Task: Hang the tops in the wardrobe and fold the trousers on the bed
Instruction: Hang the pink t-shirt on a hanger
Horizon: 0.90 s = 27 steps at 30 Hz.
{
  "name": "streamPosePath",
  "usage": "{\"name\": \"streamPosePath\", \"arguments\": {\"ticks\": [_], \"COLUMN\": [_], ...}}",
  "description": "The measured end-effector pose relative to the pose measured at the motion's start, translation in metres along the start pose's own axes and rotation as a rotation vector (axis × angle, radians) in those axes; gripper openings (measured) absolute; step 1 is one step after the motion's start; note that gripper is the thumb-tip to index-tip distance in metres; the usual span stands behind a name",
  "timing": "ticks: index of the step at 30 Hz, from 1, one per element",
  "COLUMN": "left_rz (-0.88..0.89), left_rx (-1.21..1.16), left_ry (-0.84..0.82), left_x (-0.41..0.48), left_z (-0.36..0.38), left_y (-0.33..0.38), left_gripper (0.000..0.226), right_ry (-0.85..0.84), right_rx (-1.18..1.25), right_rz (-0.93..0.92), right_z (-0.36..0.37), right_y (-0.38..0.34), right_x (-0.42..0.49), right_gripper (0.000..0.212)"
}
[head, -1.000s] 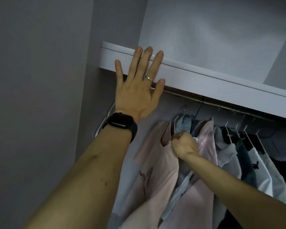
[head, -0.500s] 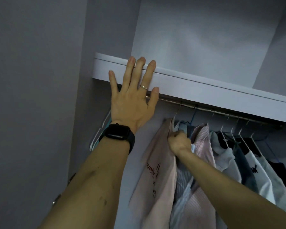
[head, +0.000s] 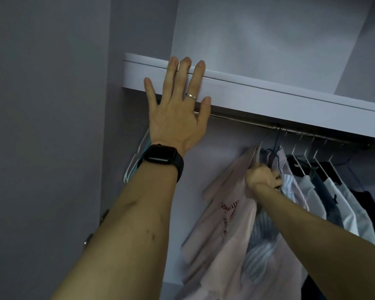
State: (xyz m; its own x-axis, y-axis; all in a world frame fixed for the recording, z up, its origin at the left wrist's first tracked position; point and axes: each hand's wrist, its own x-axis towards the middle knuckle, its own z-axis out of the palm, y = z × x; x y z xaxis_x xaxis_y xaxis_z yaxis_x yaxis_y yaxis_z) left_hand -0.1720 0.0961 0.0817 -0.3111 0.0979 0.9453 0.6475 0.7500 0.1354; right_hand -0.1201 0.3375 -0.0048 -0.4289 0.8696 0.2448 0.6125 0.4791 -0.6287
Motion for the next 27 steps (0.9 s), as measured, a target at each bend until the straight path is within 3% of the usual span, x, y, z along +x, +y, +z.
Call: {"name": "streamPosePath", "arguments": {"ticks": [5, 11, 18, 22, 27], "left_rz": [-0.003, -0.019, -0.06, -0.132, -0.277], "left_rx": [-0.009, -0.011, -0.004, -0.043, -0.148], "left_ry": [-0.005, -0.064, -0.292, -0.433, -0.615], "left_x": [0.0, -0.005, 0.0, 0.007, 0.015], "left_z": [-0.001, -0.006, -0.042, -0.068, -0.097], "left_y": [-0.001, -0.001, 0.008, 0.019, 0.048], "left_gripper": [0.064, 0.063, 0.065, 0.07, 0.076], "right_ry": [-0.072, -0.168, -0.297, -0.376, -0.319], "right_rx": [-0.052, 0.024, -0.082, 0.002, 0.226], "right_rz": [-0.203, -0.123, -0.288, -0.392, -0.442], "right_z": [0.016, -0.004, -0.088, -0.144, -0.206], "right_y": [-0.008, 0.0, -0.001, 0.005, 0.036], "right_x": [-0.007, -0.019, -0.067, -0.11, -0.157], "right_gripper": [0.038, 0.042, 0.054, 0.049, 0.04]}}
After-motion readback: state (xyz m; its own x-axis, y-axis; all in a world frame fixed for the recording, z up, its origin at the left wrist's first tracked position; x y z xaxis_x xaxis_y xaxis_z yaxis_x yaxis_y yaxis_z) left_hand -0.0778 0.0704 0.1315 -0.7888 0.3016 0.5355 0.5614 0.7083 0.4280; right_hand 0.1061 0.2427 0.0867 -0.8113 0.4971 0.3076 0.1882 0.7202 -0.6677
